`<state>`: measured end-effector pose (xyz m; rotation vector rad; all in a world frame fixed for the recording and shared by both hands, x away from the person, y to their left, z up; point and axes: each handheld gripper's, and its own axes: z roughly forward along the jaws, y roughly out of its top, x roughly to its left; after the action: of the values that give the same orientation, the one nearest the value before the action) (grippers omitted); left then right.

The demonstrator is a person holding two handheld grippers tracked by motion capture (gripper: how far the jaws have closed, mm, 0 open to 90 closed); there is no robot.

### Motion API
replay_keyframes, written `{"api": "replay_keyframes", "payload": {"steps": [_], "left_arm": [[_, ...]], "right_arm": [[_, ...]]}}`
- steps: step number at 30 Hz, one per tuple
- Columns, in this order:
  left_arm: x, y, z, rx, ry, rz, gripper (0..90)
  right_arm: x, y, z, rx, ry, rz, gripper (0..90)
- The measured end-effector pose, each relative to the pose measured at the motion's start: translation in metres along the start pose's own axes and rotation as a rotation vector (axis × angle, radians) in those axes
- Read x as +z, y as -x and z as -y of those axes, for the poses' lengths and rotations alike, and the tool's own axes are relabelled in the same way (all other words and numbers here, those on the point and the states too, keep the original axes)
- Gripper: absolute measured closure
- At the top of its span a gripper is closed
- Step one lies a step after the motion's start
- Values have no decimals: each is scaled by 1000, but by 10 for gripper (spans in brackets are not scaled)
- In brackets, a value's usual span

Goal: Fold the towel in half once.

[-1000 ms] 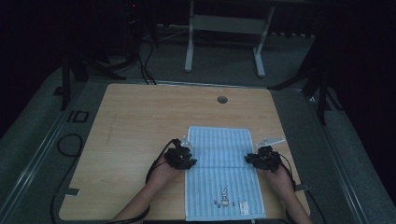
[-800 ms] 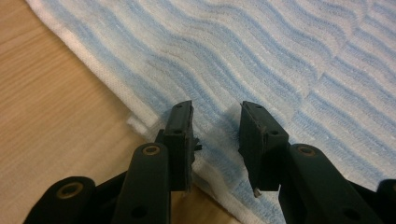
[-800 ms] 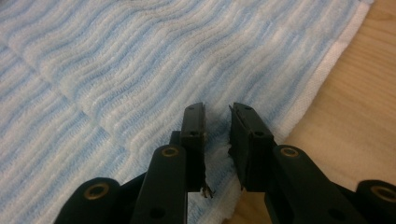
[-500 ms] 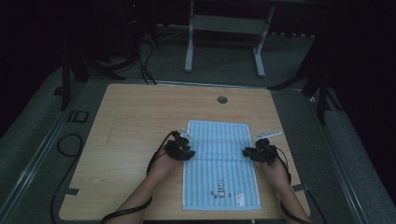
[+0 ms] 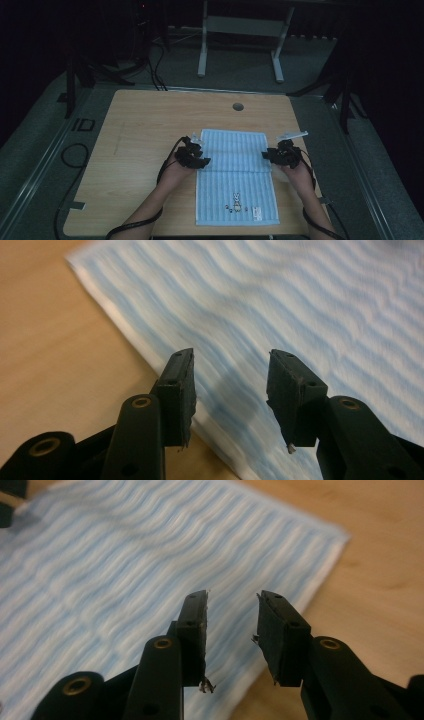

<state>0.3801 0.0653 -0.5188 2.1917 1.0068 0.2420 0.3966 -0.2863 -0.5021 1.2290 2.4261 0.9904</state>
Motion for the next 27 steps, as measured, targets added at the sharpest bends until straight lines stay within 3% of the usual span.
{"api": "replay_keyframes", "payload": {"steps": [7,13,19,21,27], "left_arm": [[-6,-18,-24,9,11,-44,538],[10,-37,-44,-67,14,-72,495],[30,-58,-47,-150,-14,-110,495],[37,-63,-48,-177,-17,-102,494],[59,-63,-53,-150,-61,-116,494]], "right_arm": [[1,20,-22,19,5,23,553],[13,38,-43,70,-18,51,535],[36,47,-54,111,-75,71,526],[44,49,-52,135,-97,66,522],[59,55,-51,158,-128,92,518]]}}
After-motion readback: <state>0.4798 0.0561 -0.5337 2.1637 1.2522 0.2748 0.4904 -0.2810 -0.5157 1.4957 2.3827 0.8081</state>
